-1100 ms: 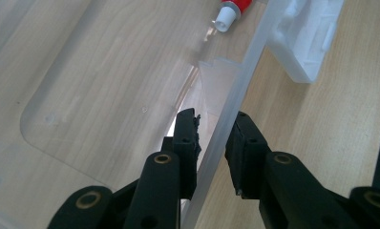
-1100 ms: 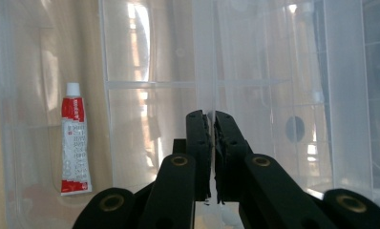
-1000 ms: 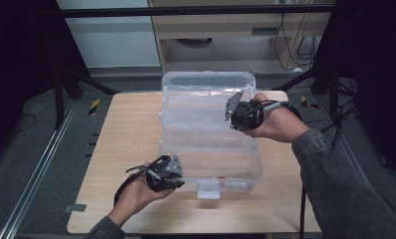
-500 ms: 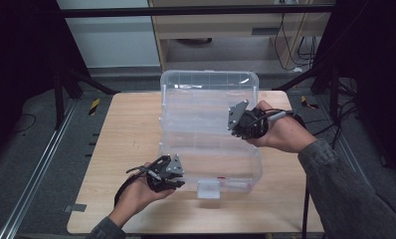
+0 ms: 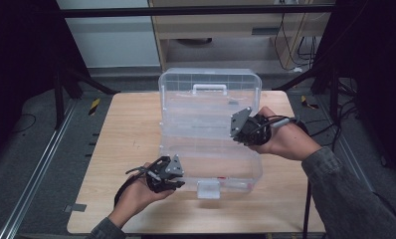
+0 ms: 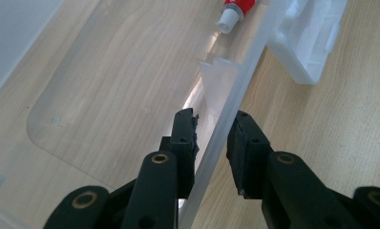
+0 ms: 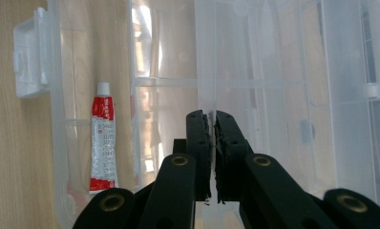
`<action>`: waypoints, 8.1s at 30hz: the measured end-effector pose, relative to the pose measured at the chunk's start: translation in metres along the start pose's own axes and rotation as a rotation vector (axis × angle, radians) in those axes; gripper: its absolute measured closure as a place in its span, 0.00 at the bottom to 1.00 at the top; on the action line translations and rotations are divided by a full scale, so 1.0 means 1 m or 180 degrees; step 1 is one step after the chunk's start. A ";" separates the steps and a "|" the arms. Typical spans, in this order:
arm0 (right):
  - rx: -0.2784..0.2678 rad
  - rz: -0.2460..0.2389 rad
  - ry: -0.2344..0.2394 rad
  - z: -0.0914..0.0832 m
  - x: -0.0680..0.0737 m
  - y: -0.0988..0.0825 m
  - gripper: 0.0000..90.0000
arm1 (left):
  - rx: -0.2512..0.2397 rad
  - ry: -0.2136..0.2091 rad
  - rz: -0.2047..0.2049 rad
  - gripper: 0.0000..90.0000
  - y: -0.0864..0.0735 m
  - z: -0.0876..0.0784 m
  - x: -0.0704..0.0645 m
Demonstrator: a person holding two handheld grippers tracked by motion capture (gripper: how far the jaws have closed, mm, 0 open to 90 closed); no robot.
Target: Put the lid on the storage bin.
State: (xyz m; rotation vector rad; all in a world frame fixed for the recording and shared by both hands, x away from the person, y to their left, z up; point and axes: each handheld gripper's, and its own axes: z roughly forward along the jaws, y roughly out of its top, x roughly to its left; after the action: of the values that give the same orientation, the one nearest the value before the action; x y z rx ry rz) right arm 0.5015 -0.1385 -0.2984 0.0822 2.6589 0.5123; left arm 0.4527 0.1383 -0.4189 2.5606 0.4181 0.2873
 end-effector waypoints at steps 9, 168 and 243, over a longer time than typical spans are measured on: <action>0.0023 -0.0030 0.0011 -0.001 0.007 0.000 0.95 | -0.0014 -0.0007 -0.0005 0.80 -0.001 0.000 0.001; -0.0029 -0.0058 0.0331 0.006 0.038 -0.015 0.88 | -0.1130 0.0357 -0.1273 1.00 0.033 -0.121 0.119; -0.0197 0.1562 -0.0680 -0.015 0.074 -0.146 0.27 | -0.1240 0.0275 -0.1288 1.00 -0.054 -0.078 0.037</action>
State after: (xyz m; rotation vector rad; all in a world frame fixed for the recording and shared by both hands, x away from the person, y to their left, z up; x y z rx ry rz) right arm 0.4309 -0.2699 -0.3689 0.7402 2.4018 0.6924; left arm 0.4525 0.2315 -0.3774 2.0357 0.8115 0.2959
